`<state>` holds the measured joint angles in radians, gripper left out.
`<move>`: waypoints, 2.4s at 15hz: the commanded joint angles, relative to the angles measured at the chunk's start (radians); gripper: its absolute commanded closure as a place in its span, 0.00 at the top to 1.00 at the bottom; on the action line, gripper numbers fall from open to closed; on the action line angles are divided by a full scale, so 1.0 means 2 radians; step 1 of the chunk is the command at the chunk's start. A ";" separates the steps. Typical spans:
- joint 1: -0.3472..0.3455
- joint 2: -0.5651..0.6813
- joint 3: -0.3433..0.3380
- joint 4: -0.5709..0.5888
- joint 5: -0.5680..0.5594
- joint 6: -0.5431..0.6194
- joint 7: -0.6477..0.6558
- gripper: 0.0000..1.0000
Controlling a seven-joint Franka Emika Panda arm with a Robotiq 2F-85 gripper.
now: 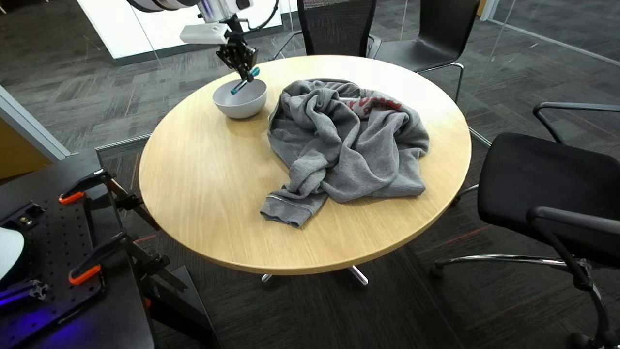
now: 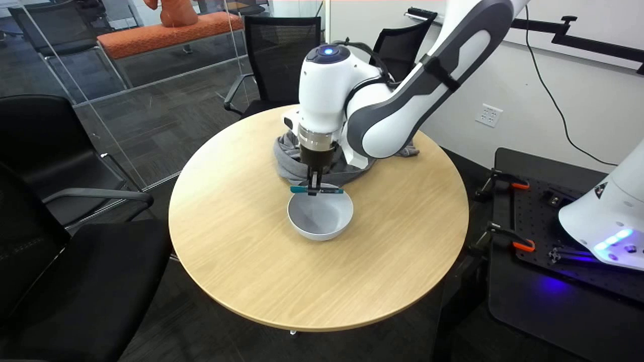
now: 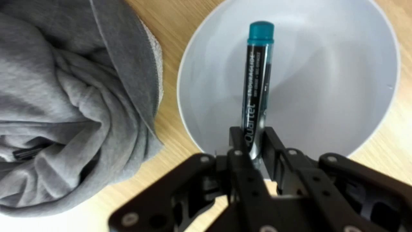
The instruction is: Remove the marker out of the bowl and put it on the table
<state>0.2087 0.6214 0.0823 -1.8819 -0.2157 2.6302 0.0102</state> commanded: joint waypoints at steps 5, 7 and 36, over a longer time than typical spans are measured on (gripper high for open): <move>0.032 -0.164 -0.044 -0.159 -0.022 0.019 0.121 0.05; 0.032 -0.195 -0.048 -0.192 -0.031 0.018 0.150 0.05; -0.014 -0.104 -0.097 -0.306 -0.003 0.153 0.463 0.05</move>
<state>0.1702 0.3718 -0.0893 -2.4856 -0.2712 2.8422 0.9751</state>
